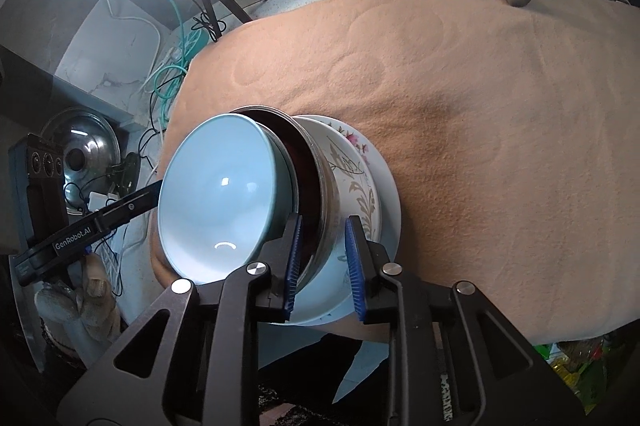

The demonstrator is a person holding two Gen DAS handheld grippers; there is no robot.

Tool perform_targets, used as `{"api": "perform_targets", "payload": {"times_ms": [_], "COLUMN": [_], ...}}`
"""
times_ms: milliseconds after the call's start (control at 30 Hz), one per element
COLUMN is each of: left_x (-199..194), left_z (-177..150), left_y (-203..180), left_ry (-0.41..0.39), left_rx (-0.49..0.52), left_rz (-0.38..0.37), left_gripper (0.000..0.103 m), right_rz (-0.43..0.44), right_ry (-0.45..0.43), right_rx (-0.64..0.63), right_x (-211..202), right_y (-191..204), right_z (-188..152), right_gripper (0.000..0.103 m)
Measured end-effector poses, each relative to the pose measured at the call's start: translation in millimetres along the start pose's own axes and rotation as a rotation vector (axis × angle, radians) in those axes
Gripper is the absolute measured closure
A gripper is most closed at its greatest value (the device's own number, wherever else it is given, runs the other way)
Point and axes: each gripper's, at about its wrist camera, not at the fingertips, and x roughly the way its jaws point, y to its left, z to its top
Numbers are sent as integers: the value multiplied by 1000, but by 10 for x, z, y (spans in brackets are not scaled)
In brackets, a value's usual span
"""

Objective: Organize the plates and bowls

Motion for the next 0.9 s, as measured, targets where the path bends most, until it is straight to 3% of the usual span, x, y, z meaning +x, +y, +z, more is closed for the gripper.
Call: {"api": "perform_targets", "payload": {"times_ms": [167,267,500,567,700,800,900], "left_x": [-72,-92,-187,-221,-277,-327,-386], "left_z": [-79,-138,-318,-363,-459,-513,-545], "left_y": [-107,-151,-198,-229,-319,-404,-502], "left_ry": [-15,-17,-38,-51,-79,-113,-155], "left_rx": [45,67,73,76,106,135,170], "left_rz": [25,37,49,51,73,101,128], "left_gripper": [93,93,92,85,83,72,56], "right_rz": [-5,-12,-38,-45,-69,-74,-94], "right_ry": [-20,-40,-71,-84,-115,-147,-192], "right_rx": [-9,-21,-49,-54,-77,-85,-105], "right_x": [-100,-149,-240,-271,-338,-394,-468], "right_y": [0,0,7,14,57,104,168], "right_z": [-58,-109,-284,-325,-408,-471,-520], "right_gripper": [78,65,63,58,53,45,38]}}
